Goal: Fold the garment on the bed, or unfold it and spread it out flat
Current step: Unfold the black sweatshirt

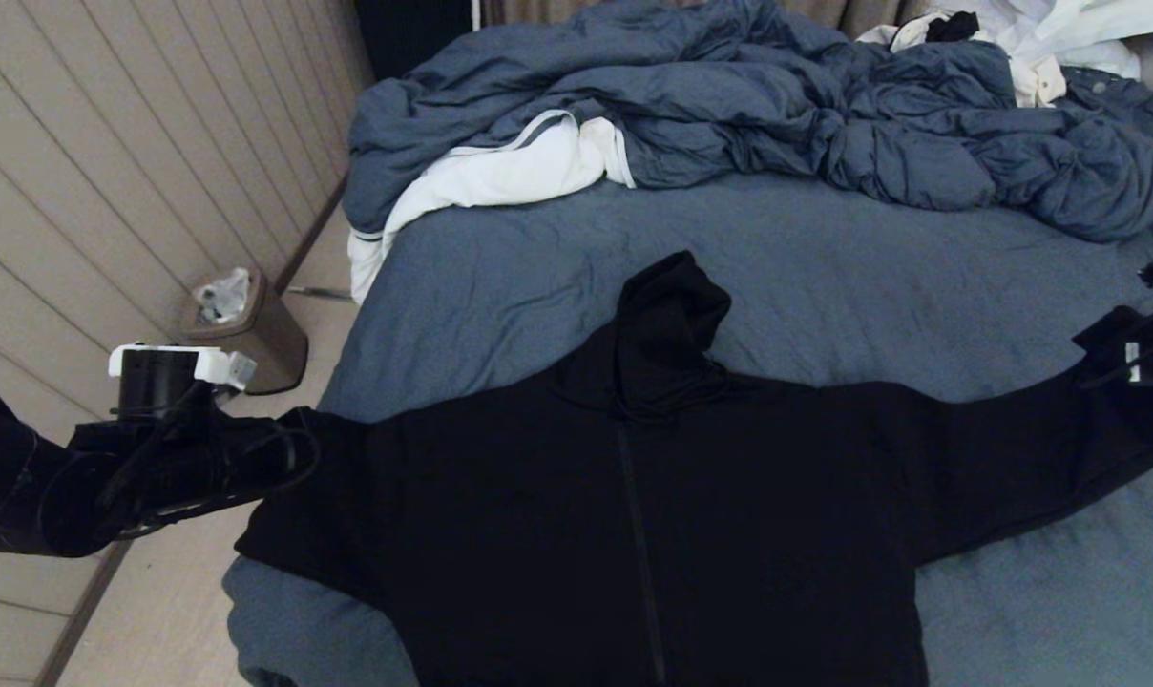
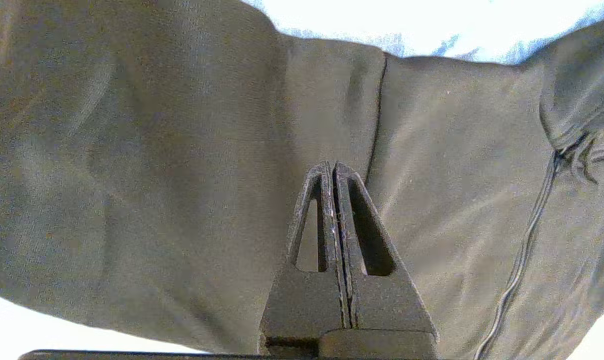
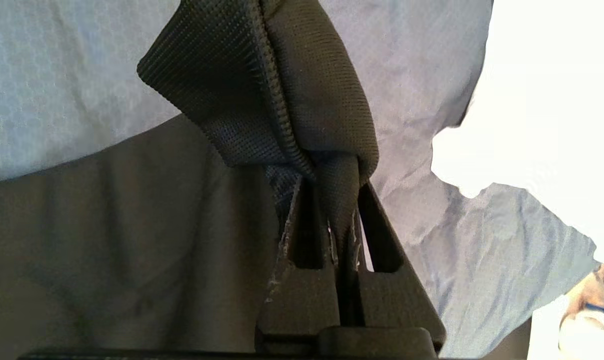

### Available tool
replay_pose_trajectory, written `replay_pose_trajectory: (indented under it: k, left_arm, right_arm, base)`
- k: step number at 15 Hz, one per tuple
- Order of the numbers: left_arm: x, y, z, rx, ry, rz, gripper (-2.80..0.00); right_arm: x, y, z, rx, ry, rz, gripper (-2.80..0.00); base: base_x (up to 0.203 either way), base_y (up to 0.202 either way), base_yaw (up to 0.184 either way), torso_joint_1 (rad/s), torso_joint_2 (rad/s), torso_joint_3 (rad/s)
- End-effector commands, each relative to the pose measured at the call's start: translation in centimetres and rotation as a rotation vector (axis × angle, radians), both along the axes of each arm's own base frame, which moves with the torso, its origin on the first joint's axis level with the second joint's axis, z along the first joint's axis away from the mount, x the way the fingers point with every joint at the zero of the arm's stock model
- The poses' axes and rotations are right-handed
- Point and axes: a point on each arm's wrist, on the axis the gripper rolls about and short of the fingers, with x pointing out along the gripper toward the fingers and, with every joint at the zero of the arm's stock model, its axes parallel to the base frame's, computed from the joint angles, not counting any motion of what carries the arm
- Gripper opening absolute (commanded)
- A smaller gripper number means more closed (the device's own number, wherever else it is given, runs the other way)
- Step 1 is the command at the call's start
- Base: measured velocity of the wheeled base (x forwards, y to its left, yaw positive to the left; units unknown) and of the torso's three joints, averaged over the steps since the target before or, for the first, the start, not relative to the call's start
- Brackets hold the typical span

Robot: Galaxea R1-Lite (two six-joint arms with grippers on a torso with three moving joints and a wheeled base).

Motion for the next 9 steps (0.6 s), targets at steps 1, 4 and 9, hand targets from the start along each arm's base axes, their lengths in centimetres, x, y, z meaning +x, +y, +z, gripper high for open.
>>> replay_pose_trajectory:
  k: [1, 4, 9]
  left_arm:
    - [-0.12, -0.01, -0.03, -0.001, -0.002, -0.002, -2.80]
    - [-0.20, -0.01, 0.18, -0.004, -0.018, -0.001, -2.80]
    - [-0.31, 0.00, 0.14, -0.004, -0.016, -0.001, -2.80]
  right_arm:
    - [-0.02, -0.23, -0.19, 0.000, 0.005, -0.004, -2.80]
    - [-0.41, -0.55, 0.23, -0.004, -0.007, -0.018, -2.80]
    - [-0.52, -0.62, 0.07, 0.000, 0.001, -0.021, -2.80]
  base:
    - [0.000, 0.000, 0.000, 0.000, 0.00, 0.000]
    - [0.000, 0.000, 0.000, 0.000, 0.00, 0.000]
    - [0.000, 0.000, 0.000, 0.000, 0.00, 0.000]
